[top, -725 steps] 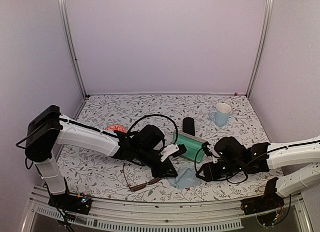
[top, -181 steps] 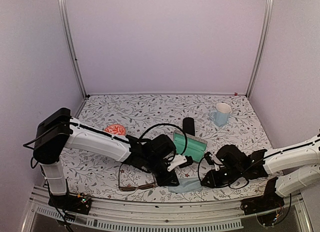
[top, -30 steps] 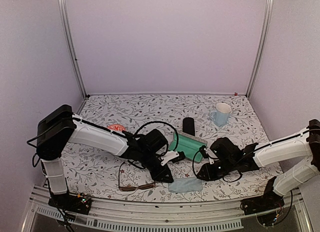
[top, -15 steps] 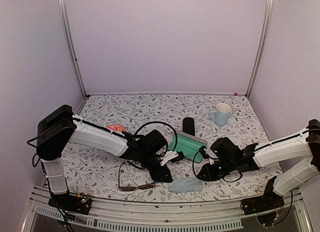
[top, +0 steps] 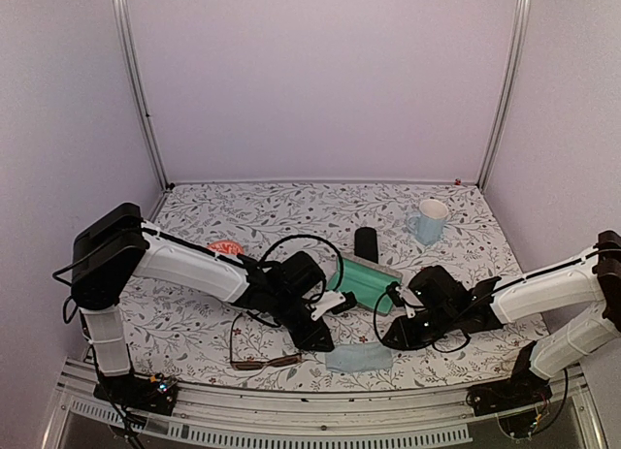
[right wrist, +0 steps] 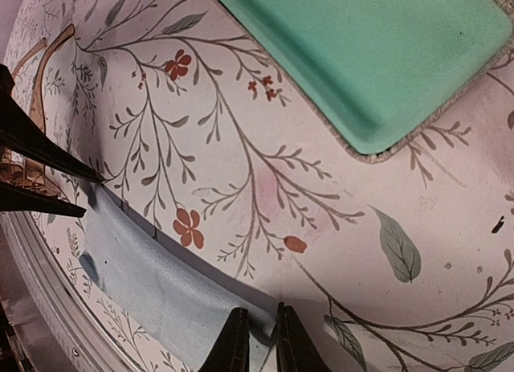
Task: Organize the sunglasses
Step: Pick up the folded cleaning cloth from the center of the board.
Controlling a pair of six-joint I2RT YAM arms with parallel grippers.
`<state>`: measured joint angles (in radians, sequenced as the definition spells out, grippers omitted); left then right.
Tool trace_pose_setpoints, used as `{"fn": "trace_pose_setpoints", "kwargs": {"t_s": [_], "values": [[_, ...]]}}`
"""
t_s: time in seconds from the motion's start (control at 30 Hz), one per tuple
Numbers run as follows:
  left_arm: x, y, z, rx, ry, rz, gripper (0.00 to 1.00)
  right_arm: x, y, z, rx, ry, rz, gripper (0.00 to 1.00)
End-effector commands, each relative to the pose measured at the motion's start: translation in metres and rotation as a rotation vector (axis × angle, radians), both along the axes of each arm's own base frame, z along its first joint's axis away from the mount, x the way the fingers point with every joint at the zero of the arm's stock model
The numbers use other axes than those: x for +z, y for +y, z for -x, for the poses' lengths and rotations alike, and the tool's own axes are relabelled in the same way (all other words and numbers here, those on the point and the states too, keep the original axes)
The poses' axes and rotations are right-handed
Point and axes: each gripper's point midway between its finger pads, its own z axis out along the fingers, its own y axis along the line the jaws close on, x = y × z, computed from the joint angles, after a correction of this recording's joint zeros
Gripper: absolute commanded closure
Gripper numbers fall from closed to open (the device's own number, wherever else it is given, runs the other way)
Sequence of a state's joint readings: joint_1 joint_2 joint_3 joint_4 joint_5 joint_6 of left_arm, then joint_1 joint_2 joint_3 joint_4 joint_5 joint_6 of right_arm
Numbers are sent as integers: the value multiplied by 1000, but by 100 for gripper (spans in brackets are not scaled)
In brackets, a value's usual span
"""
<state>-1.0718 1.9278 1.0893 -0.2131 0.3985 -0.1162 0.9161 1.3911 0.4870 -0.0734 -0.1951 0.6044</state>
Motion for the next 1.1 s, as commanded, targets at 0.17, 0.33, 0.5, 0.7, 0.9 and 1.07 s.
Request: {"fn": "trace_pose_setpoints", "kwargs": {"t_s": [0.17, 0.33, 0.5, 0.7, 0.9, 1.07], "values": [[-2, -2, 3, -17, -11, -3, 80, -7, -2, 1, 11, 7, 10, 88], [24, -7, 0, -11, -41, 68, 78, -8, -2, 1, 11, 10, 12, 89], [40, -9, -4, -1, -69, 112, 77, -7, -3, 2, 9, 11, 9, 89], [24, -6, -6, 1, -57, 72, 76, -4, -3, 1, 6, 7, 6, 89], [10, -4, -5, -4, -46, 43, 76, -4, -3, 2, 9, 6, 7, 89], [2, -2, -4, -6, -36, 26, 76, -4, -3, 2, 8, 5, 8, 90]]}}
